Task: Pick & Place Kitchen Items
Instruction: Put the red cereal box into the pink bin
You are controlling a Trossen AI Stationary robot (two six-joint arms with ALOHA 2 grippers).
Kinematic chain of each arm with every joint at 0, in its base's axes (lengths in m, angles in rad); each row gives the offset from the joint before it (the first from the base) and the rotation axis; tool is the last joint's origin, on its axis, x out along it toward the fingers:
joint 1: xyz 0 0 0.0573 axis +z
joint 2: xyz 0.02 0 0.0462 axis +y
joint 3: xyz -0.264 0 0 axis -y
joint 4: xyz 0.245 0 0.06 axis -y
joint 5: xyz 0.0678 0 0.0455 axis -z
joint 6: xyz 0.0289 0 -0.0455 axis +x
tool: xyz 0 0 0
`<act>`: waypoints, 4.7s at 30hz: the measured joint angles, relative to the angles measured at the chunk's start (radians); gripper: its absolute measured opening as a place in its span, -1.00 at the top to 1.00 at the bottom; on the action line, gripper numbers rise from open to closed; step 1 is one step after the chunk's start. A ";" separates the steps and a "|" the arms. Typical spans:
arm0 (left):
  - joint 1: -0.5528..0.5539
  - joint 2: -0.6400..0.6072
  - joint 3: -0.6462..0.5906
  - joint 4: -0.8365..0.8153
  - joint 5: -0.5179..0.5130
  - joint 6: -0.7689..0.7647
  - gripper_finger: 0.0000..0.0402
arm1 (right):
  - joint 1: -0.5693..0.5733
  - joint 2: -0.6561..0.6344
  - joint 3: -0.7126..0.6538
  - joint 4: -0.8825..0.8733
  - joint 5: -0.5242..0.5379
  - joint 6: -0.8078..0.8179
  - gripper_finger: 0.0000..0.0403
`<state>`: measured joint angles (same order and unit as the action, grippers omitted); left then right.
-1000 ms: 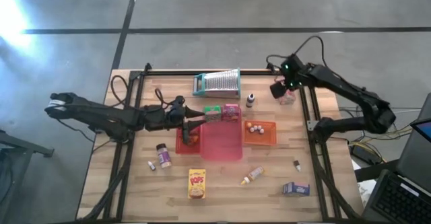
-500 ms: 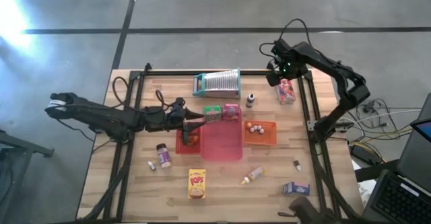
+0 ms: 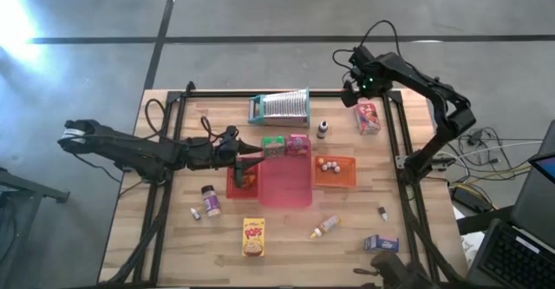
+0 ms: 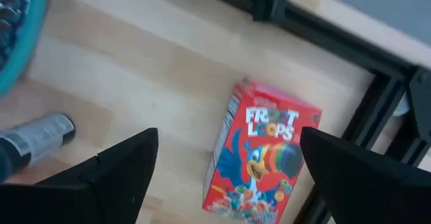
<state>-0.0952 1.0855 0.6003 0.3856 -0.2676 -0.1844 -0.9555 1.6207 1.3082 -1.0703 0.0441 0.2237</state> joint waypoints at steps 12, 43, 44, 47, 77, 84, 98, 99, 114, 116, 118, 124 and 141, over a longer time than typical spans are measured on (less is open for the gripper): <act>0.000 0.000 0.000 0.000 0.000 -0.002 0.28 | 0.011 -0.012 0.006 0.083 0.008 -0.008 -0.83; 0.000 0.000 0.000 0.000 0.000 -0.008 0.28 | 0.035 -0.017 0.000 0.189 -0.174 -0.049 -0.99; 0.000 0.000 0.000 0.000 0.000 -0.008 0.28 | 0.035 -0.017 0.000 0.190 -0.174 -0.049 -0.99; 0.000 0.000 0.000 0.000 0.000 -0.008 0.28 | 0.035 -0.017 0.000 0.191 -0.176 -0.048 -0.99; -0.001 0.000 0.000 -0.009 0.014 -0.025 0.28 | -0.036 -0.044 -0.265 0.095 0.037 0.012 -0.99; -0.001 0.000 0.000 -0.010 0.013 -0.025 0.28 | -0.070 -0.044 -0.307 0.170 -0.041 0.036 -0.99; 0.000 0.000 0.000 -0.009 0.013 -0.025 0.28 | -0.082 -0.044 -0.289 0.217 -0.009 0.046 -0.99; -0.001 0.000 0.000 -0.009 0.013 -0.026 0.28 | -0.084 -0.044 -0.289 0.216 -0.008 0.051 -0.99; -0.001 0.000 -0.001 -0.010 0.014 -0.026 0.28 | -0.088 -0.008 -0.294 0.217 0.009 0.136 -0.99; -0.001 0.001 0.000 -0.010 0.014 -0.026 0.28 | -0.089 0.000 -0.294 0.217 0.014 0.136 -0.99; -0.001 0.001 -0.001 -0.010 0.014 -0.026 0.28 | -0.089 0.005 -0.294 0.219 0.017 0.138 -0.99; -0.001 0.001 0.000 -0.011 0.015 -0.026 0.28 | -0.088 0.017 -0.282 0.224 0.038 0.159 -0.99; -0.001 0.001 -0.001 -0.012 0.016 -0.026 0.28 | -0.088 0.017 -0.249 0.187 0.079 0.169 -0.99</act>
<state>-0.0959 1.0863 0.5995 0.3737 -0.2520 -0.2103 -1.0431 1.6374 1.0592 -0.8829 0.1229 0.3926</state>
